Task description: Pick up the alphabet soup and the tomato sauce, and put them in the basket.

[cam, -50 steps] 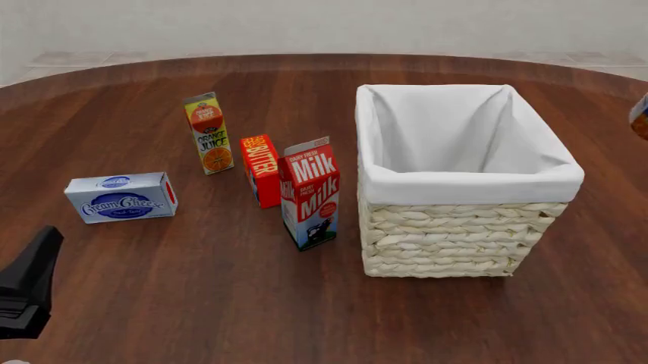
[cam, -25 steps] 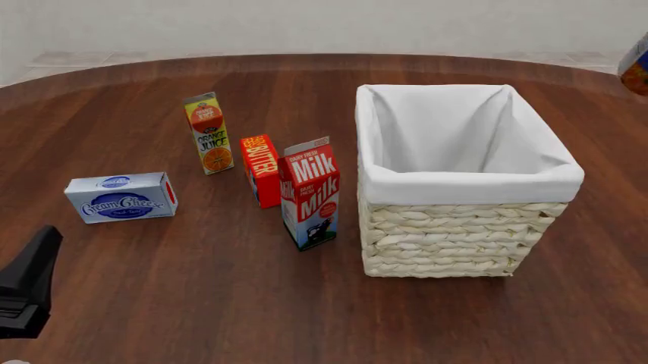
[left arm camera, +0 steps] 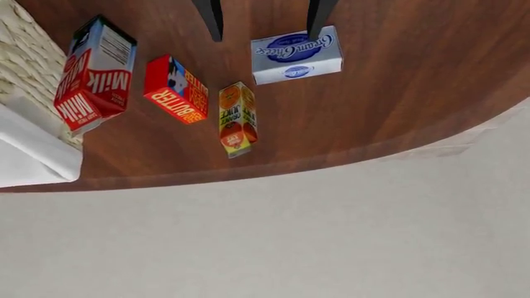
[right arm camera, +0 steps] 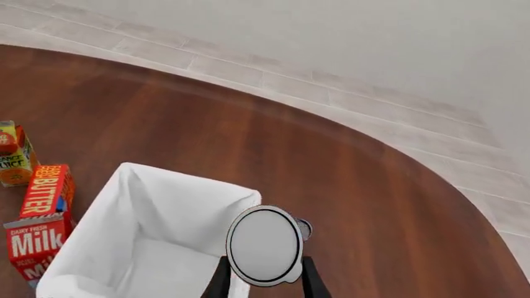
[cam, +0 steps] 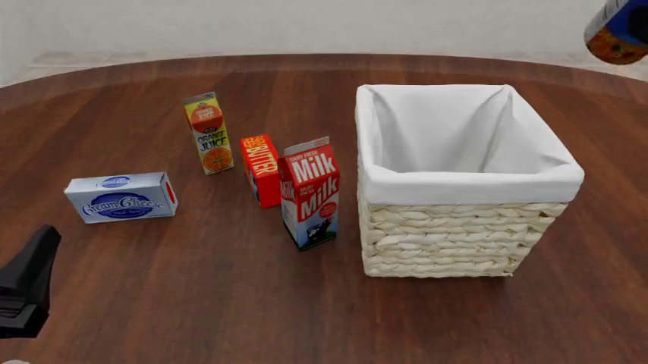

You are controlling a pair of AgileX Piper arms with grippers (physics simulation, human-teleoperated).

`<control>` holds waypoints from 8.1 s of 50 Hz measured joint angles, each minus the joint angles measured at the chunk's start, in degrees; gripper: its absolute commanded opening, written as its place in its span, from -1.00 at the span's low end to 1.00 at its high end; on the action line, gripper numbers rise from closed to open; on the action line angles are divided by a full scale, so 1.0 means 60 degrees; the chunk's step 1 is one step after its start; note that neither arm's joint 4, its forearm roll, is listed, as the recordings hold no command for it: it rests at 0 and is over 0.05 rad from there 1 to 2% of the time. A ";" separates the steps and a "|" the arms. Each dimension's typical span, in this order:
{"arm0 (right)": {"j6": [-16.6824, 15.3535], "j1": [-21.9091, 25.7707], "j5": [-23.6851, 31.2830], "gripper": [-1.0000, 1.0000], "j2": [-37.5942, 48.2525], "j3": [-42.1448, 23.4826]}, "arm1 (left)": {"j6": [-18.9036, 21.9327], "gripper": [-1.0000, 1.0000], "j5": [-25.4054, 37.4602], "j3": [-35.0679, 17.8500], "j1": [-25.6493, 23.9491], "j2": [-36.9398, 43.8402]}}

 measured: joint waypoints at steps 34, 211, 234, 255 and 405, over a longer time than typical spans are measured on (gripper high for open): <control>0.0444 0.1626 0.0644 -1.00 0.0861 -0.0788 | -0.0054 1.00 0.0021 -0.0001 0.0019 -0.0052; -0.0037 0.2222 0.1631 1.00 0.2804 0.0012 | -0.0016 1.00 0.0032 0.0000 0.0015 -0.0023; -0.0236 0.2006 0.2201 1.00 0.2659 -0.1108 | -0.0019 1.00 0.0020 0.0000 0.0000 -0.0004; -0.0266 0.1415 0.2211 1.00 0.2591 -0.1683 | -0.0016 1.00 -0.0031 0.0000 -0.0019 0.0038; 0.1044 -0.2454 -0.2909 1.00 0.4858 -0.0167 | 0.0137 1.00 -0.0178 -0.0003 0.0113 0.0351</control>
